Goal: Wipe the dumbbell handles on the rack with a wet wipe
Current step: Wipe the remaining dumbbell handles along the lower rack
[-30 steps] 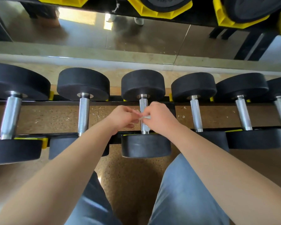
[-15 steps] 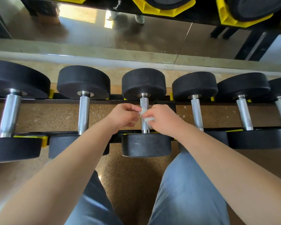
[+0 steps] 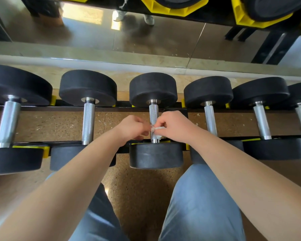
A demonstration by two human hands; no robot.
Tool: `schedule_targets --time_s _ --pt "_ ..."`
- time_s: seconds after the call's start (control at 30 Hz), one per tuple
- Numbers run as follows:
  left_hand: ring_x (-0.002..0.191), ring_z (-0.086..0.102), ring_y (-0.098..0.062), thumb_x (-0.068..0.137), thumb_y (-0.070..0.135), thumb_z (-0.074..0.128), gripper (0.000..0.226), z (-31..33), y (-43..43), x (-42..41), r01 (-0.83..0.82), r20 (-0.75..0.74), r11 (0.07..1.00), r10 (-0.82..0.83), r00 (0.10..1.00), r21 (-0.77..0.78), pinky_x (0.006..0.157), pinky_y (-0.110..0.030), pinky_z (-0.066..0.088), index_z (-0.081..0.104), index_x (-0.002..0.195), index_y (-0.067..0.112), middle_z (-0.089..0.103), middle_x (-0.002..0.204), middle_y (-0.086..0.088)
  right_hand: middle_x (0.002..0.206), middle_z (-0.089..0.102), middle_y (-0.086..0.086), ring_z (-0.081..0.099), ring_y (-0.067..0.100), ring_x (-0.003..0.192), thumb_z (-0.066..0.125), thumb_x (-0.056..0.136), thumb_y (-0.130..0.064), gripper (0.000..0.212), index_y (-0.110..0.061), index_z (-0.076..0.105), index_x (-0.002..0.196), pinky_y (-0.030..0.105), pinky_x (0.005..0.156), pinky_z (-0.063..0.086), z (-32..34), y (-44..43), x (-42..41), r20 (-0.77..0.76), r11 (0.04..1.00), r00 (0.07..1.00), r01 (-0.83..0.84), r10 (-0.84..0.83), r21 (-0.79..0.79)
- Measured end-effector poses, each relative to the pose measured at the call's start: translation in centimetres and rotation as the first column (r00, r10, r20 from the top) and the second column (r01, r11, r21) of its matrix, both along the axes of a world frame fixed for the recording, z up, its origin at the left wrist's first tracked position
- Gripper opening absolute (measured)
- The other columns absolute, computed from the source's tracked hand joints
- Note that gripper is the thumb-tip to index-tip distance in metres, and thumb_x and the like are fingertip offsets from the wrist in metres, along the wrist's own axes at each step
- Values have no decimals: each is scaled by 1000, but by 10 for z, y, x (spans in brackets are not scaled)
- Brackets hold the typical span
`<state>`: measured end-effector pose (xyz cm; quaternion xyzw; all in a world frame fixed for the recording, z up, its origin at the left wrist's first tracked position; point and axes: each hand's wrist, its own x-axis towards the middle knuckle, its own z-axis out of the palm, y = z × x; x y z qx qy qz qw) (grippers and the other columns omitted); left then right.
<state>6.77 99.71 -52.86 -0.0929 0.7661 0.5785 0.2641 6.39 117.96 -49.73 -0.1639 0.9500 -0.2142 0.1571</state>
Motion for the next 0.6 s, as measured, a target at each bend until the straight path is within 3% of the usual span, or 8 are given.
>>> schedule_targets --time_s 0.07,0.17,0.23,0.33,0.43,0.5,0.6 --pt "91 71 -16 94 19 70 9 -2 0 0 -23 22 1000 22 1000 20 82 -34 62 73 100 13 73 100 -8 88 65 -9 63 9 82 77 88 -32 13 -21 79 95 34 76 56 0 -1 -4 -7 996 998 60 -60 -60" --pt "88 69 -16 102 21 59 16 -2 0 -4 -157 51 983 153 987 96 81 -35 62 67 112 13 70 101 -5 96 72 -7 65 3 82 73 94 -26 14 -21 77 106 11 66 45 -3 -8 -17 -81 910 930 328 -358 -255" --pt "86 68 -16 103 23 58 14 0 -1 -8 -221 68 969 215 974 111 81 -35 61 67 109 16 70 99 -3 106 74 -2 64 5 90 71 96 -23 20 -17 77 115 10 72 39 -4 -14 -23 -135 871 889 382 -438 -307" --pt "89 69 -17 104 25 57 16 0 -2 -11 -218 93 967 206 974 134 83 -35 60 68 111 17 72 100 -2 100 67 -3 57 7 86 70 97 -25 21 -18 79 115 14 72 40 1 -17 -11 -209 982 960 179 -188 -59" --pt "93 70 -18 105 24 51 18 0 0 -12 -192 89 975 182 979 111 87 -37 60 69 104 21 72 102 -2 104 72 -3 62 7 87 75 93 -28 22 -19 80 113 27 85 54 10 -8 6 58 996 998 -21 16 91" --pt "92 68 -18 106 23 49 20 0 0 -11 -190 84 977 183 980 94 86 -37 59 68 102 22 71 101 -2 111 74 -5 64 7 92 78 90 -29 24 -22 80 113 23 84 52 10 -4 9 190 992 981 -69 48 108" --pt "93 69 -18 105 24 51 18 0 1 -11 -172 95 980 163 982 96 83 -36 60 69 109 20 71 103 -2 99 74 -9 64 3 83 76 91 -31 21 -24 80 110 14 73 48 7 -8 1 103 995 991 95 -90 -43"
